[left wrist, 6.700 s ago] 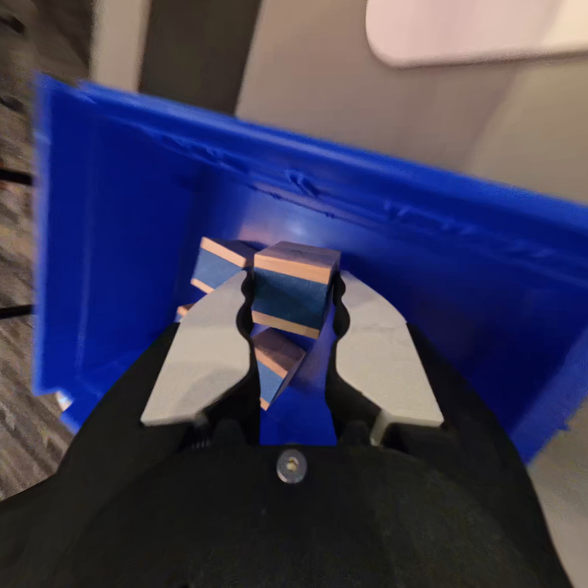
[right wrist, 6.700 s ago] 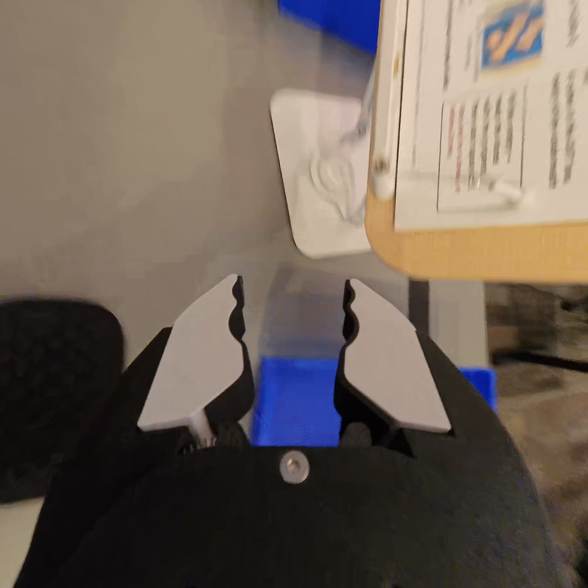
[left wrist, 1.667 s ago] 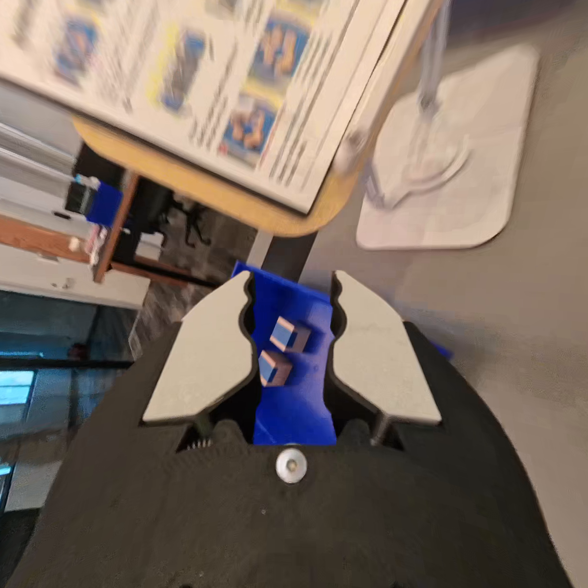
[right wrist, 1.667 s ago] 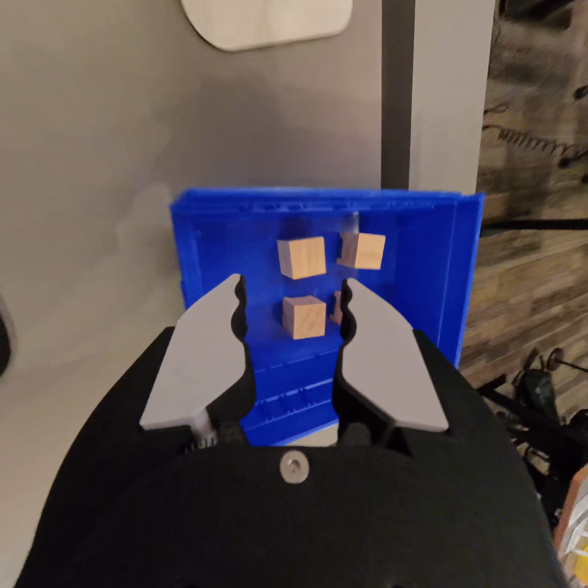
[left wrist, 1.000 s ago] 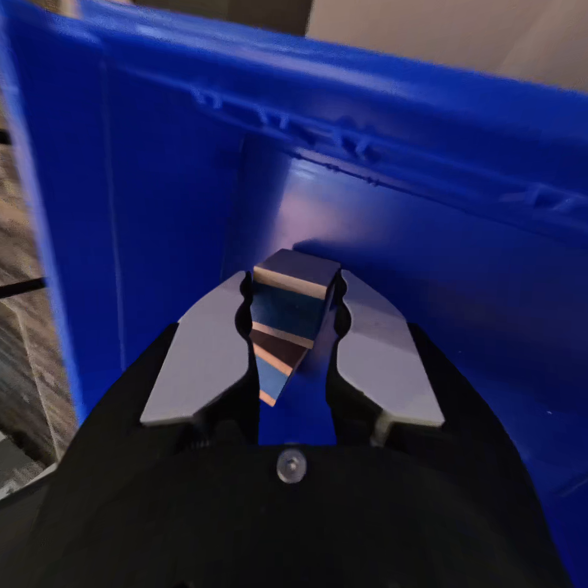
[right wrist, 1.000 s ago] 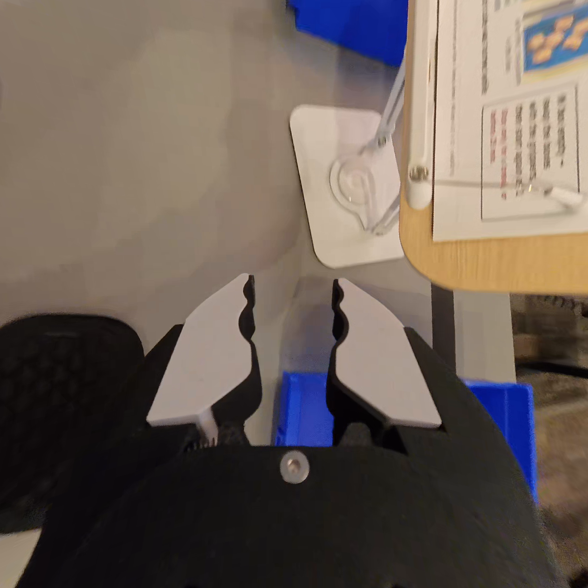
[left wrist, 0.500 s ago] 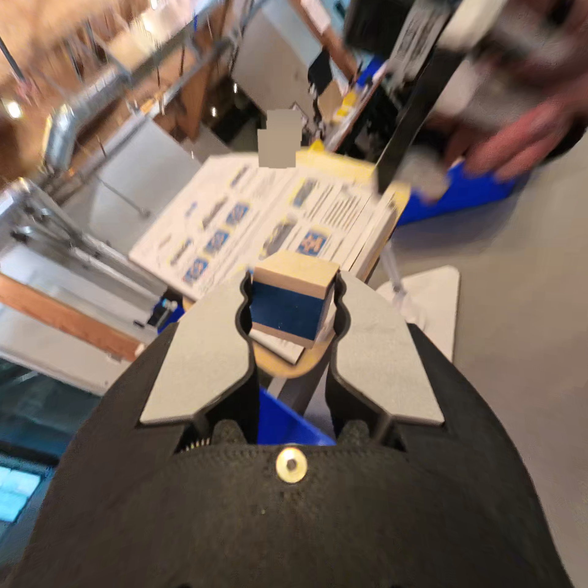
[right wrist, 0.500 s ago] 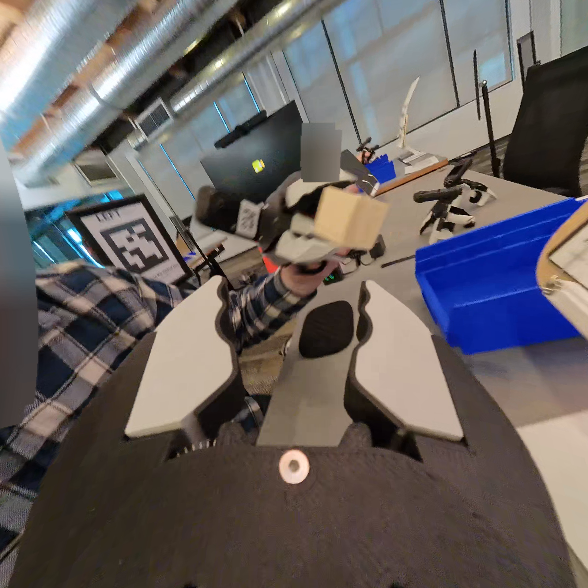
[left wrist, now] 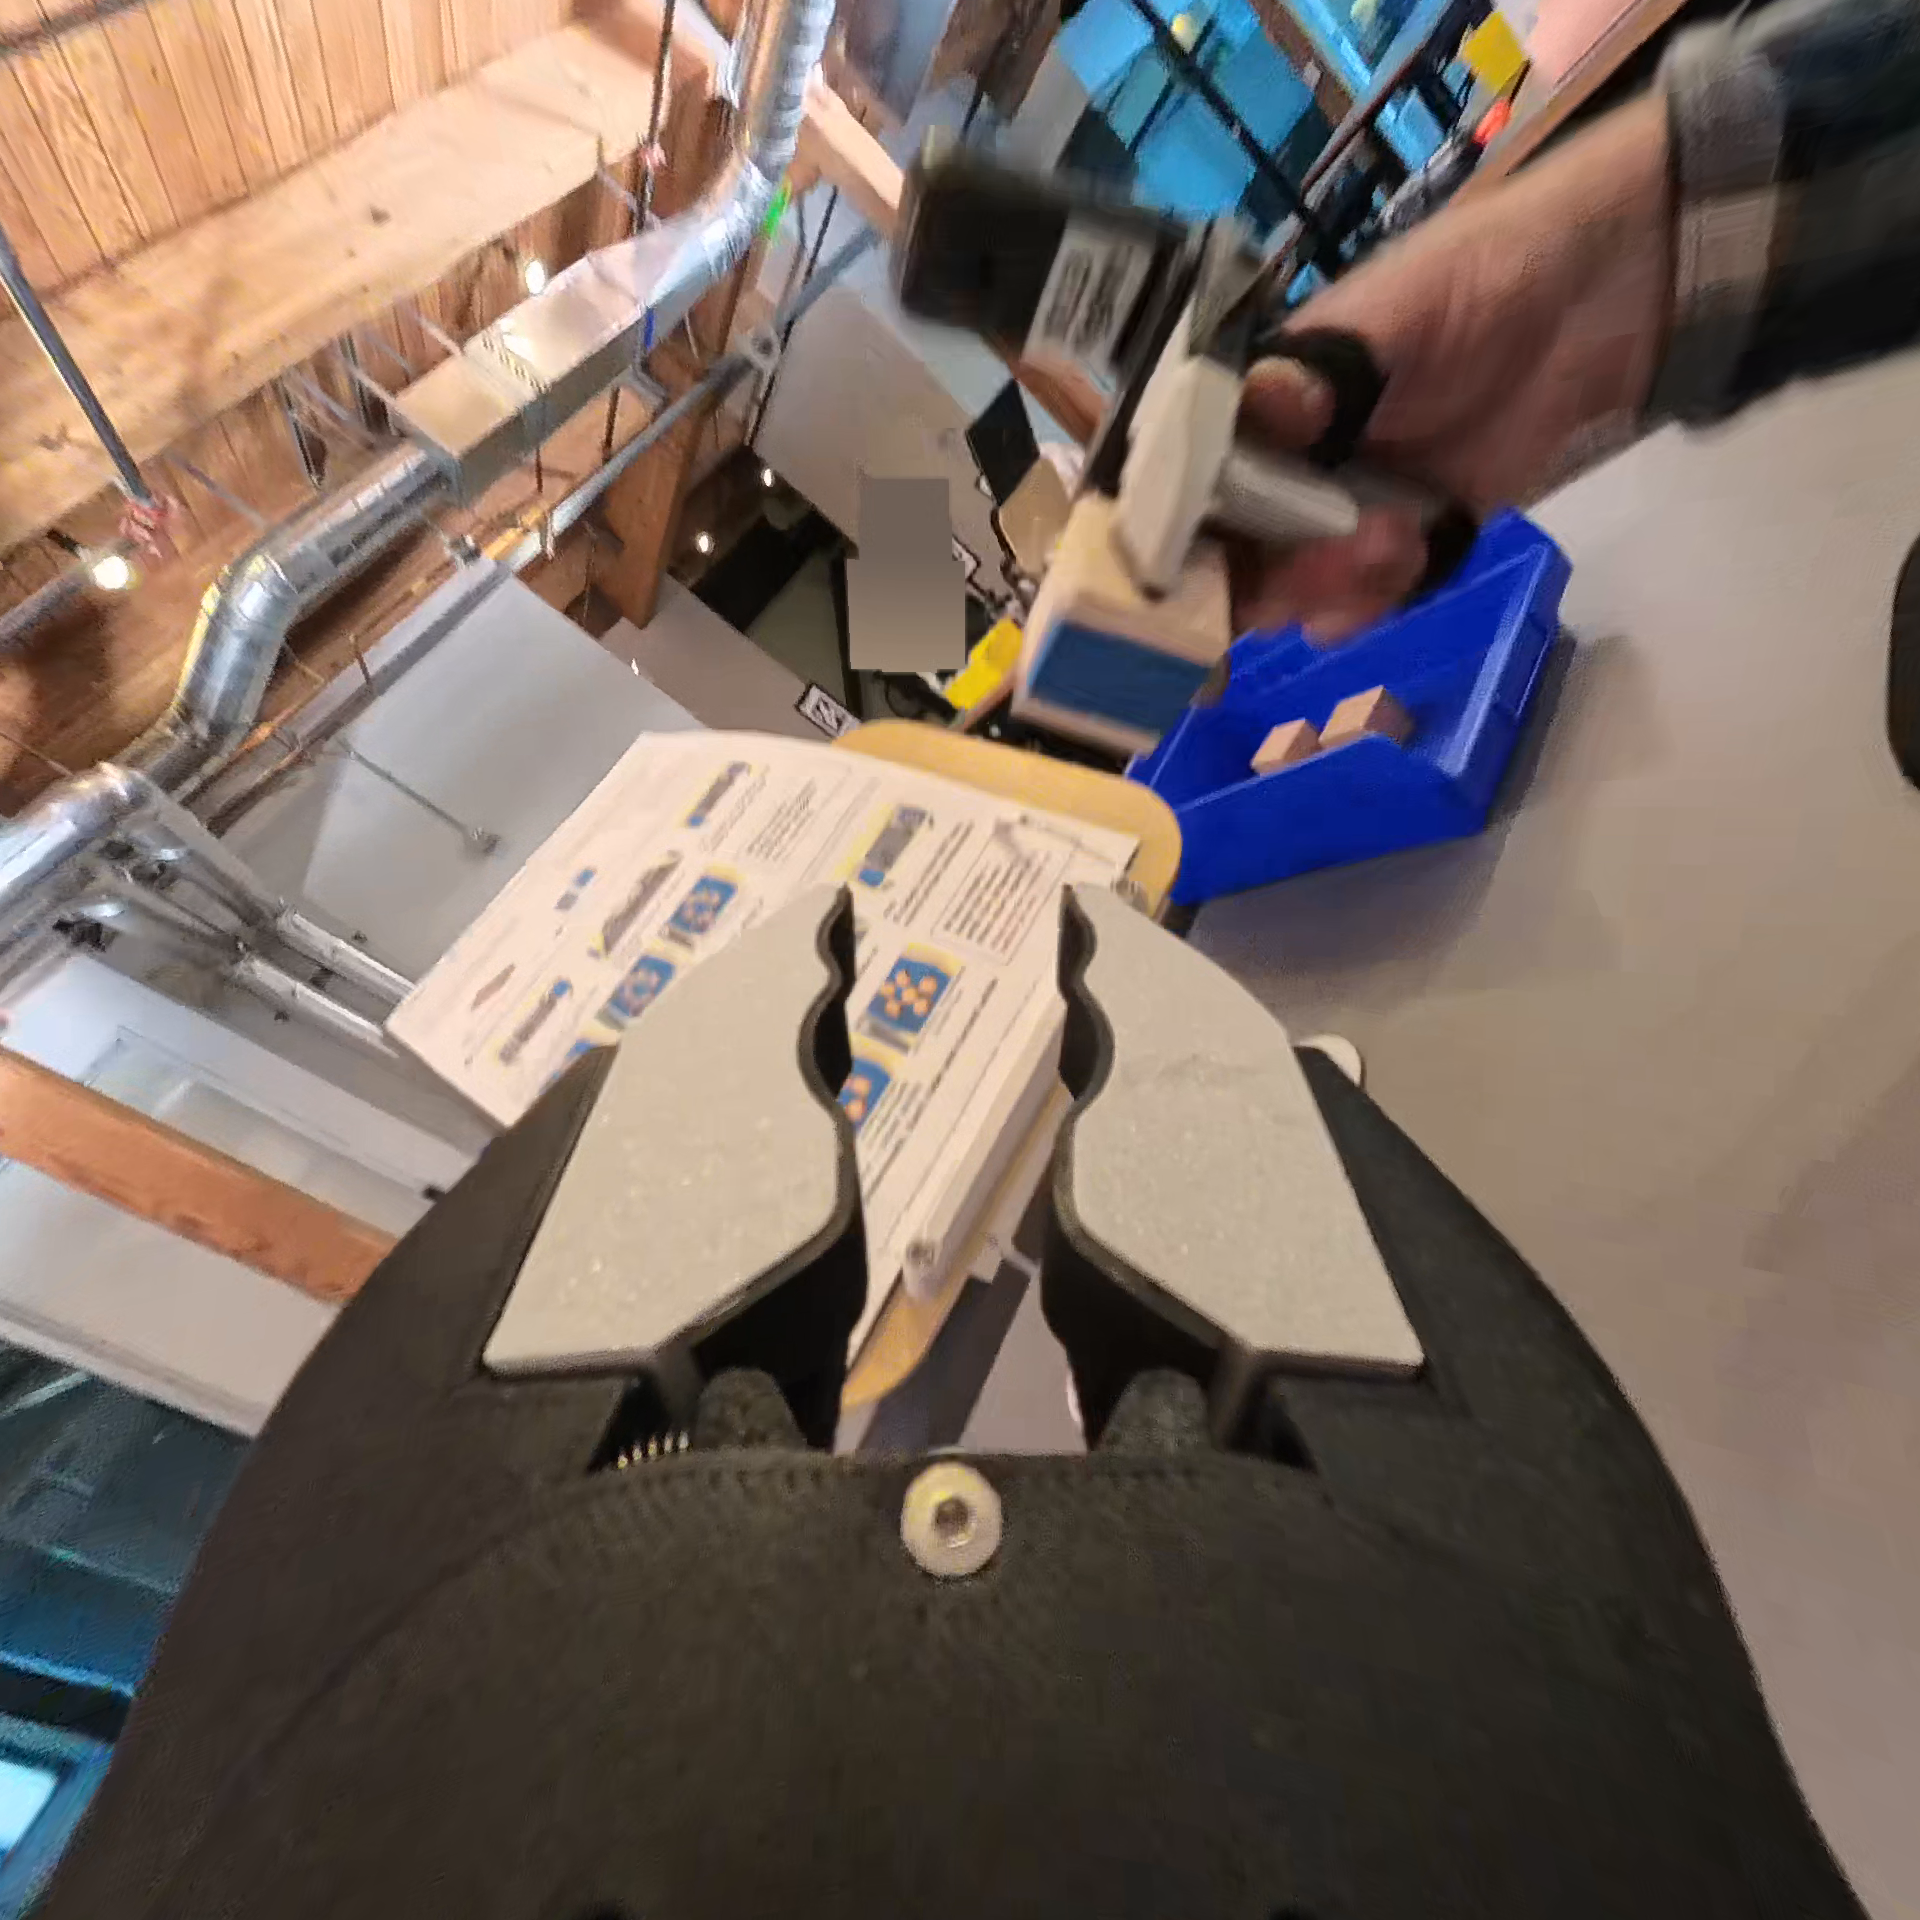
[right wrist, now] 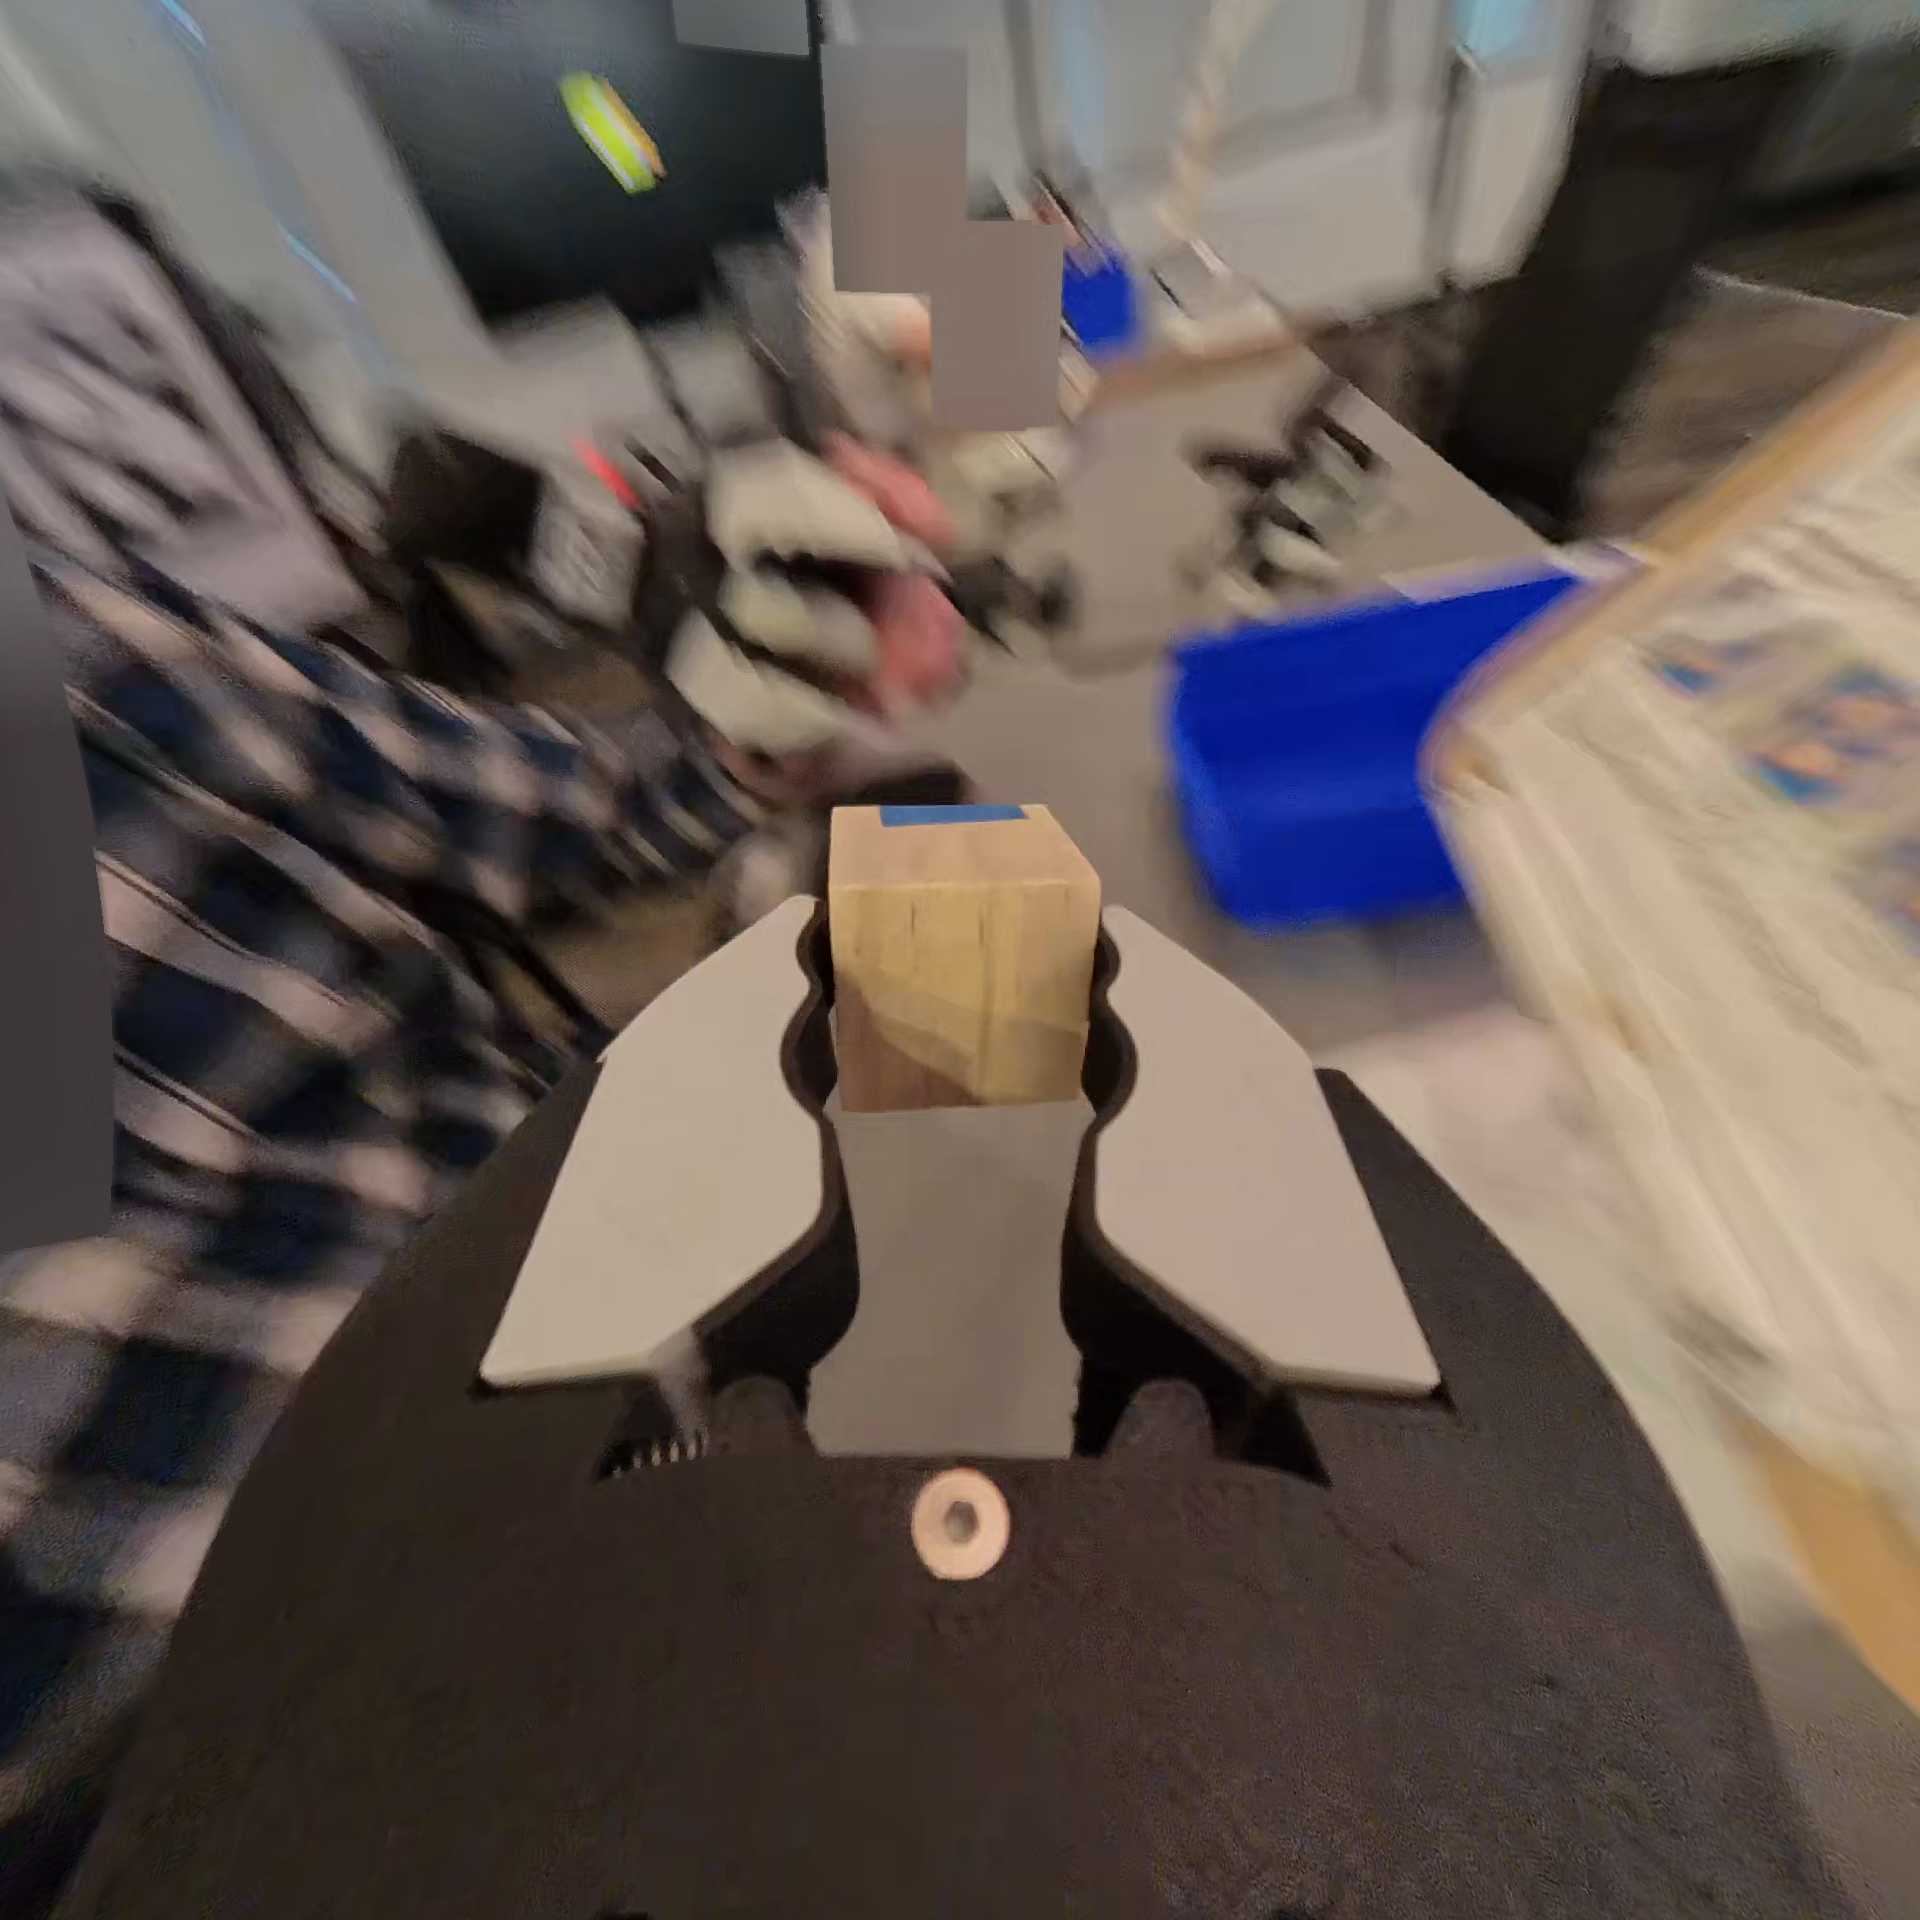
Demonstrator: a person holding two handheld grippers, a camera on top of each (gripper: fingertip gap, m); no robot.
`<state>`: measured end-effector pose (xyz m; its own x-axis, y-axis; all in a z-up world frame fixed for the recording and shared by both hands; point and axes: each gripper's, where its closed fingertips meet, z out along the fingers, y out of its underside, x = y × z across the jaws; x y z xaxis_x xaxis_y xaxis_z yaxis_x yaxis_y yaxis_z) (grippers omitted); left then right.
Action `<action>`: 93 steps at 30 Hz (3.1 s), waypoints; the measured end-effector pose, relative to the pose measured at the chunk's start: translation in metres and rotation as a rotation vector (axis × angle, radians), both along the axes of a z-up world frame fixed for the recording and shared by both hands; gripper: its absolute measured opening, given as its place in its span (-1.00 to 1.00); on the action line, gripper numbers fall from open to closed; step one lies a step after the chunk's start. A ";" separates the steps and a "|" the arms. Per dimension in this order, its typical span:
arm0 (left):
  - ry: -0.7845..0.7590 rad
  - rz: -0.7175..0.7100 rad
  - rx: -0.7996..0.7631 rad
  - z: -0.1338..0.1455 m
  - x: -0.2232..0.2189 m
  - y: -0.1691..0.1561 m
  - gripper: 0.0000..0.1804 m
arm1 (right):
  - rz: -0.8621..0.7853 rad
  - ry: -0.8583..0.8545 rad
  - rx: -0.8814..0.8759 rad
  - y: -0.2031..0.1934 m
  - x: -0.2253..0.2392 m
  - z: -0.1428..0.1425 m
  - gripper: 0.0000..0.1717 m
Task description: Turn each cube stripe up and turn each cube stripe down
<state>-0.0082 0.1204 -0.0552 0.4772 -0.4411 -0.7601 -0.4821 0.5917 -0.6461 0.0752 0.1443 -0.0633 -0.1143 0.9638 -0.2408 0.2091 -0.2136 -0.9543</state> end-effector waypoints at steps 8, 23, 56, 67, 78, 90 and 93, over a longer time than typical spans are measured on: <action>0.031 0.132 -0.143 -0.028 -0.048 0.031 -0.80 | -0.320 -0.971 0.493 0.120 0.213 -0.098 -0.46; 0.124 0.166 -0.226 -0.056 -0.047 0.051 -0.76 | -0.068 -1.240 0.280 0.156 0.261 -0.259 -0.44; 0.928 0.600 -0.867 -0.252 -0.298 0.312 -0.44 | 0.049 -0.636 0.445 0.008 0.087 -0.129 -0.39; 0.126 0.316 -0.197 -0.038 -0.114 0.121 -0.46 | -0.003 0.071 -0.014 -0.011 -0.041 -0.027 -0.08; 0.111 0.067 0.060 -0.002 0.030 -0.001 -0.46 | 0.107 0.198 -0.258 -0.034 -0.069 0.001 -0.48; 0.044 0.153 -0.137 -0.025 -0.042 0.015 -1.00 | -0.377 -0.761 0.548 0.077 0.186 -0.043 -0.48; 0.038 0.196 -0.173 -0.032 -0.053 0.022 -1.00 | -0.373 -1.020 0.589 0.102 0.255 -0.076 -0.48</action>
